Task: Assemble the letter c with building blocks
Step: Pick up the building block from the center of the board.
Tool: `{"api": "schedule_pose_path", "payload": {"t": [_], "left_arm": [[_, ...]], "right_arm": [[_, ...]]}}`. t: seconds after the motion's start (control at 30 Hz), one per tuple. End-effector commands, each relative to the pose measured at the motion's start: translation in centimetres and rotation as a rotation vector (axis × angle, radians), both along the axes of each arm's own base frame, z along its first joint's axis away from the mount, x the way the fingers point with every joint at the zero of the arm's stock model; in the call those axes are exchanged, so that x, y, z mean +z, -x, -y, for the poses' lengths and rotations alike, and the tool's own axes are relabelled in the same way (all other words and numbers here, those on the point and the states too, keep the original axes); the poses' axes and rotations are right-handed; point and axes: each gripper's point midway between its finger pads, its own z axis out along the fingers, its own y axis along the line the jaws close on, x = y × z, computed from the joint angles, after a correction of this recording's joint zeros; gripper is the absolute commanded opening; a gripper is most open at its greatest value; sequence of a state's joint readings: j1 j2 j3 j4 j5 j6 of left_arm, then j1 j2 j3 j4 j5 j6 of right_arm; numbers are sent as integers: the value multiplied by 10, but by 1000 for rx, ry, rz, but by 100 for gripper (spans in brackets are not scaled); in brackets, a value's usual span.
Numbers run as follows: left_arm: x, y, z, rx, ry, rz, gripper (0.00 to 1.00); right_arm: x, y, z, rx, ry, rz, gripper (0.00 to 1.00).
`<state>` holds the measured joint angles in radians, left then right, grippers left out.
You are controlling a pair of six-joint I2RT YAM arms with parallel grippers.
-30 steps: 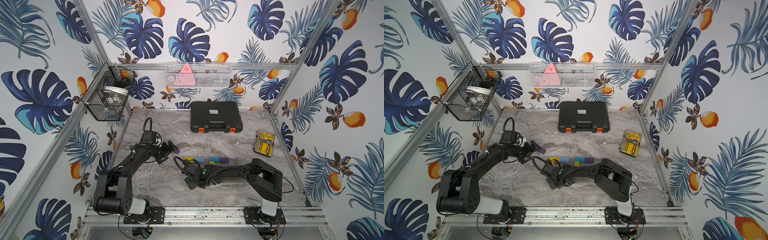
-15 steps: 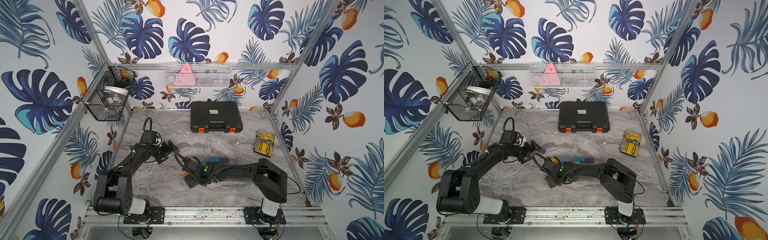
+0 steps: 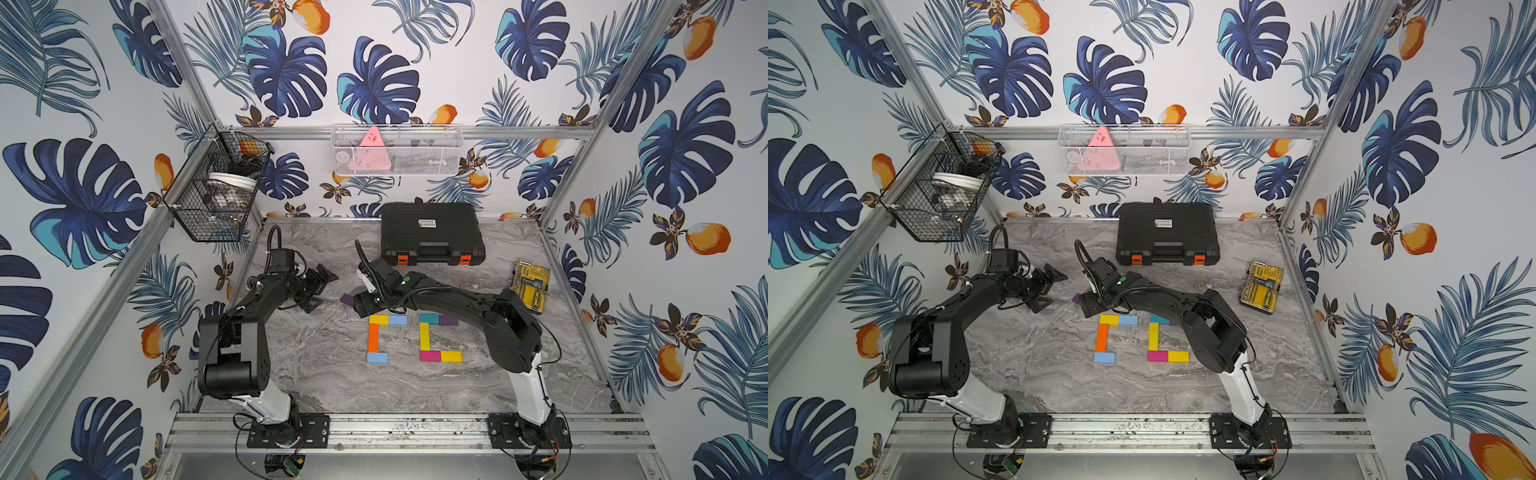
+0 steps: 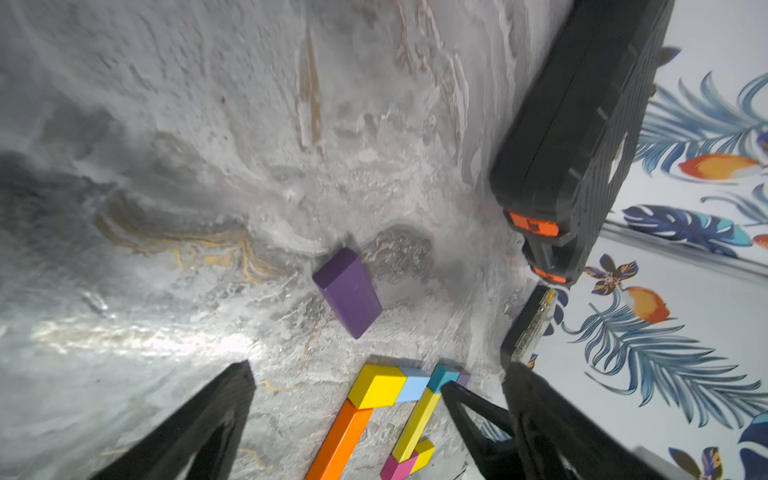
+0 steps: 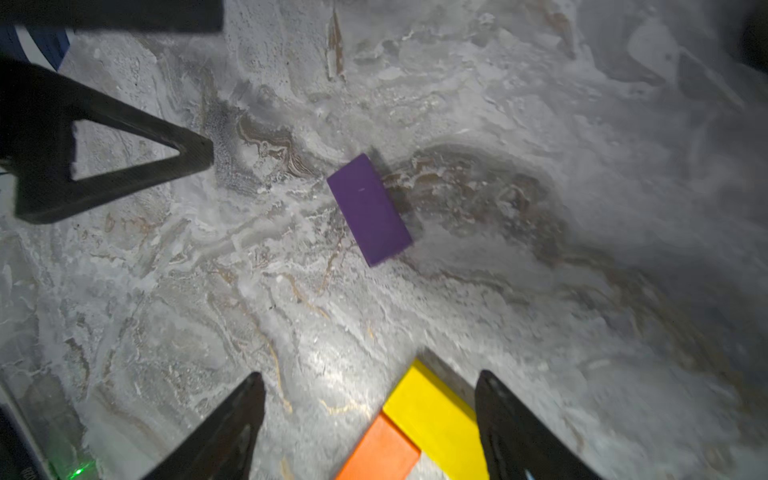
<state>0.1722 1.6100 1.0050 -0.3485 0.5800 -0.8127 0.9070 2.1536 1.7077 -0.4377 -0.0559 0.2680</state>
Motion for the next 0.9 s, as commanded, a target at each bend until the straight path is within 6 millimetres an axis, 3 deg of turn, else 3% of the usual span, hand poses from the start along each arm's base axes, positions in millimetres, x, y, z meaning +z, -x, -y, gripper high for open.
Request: {"api": "schedule_pose_path", "payload": {"t": [0.0,0.27,0.53,0.87], "left_arm": [[6,-7,-9,37,32,9,99],[4,-11,-22,72,53,-1,99],[-4,-12,-25,82,66,-18,99],[-5,-11,-27,93,76,-22,99]], "right_arm": [[-15,3,-6,109,65,-11,80],[-42,-24,-15,141,171,64,80],[-63,-36,-24,166,216,93,76],[-70,-29,-37,207,240,124,42]]}}
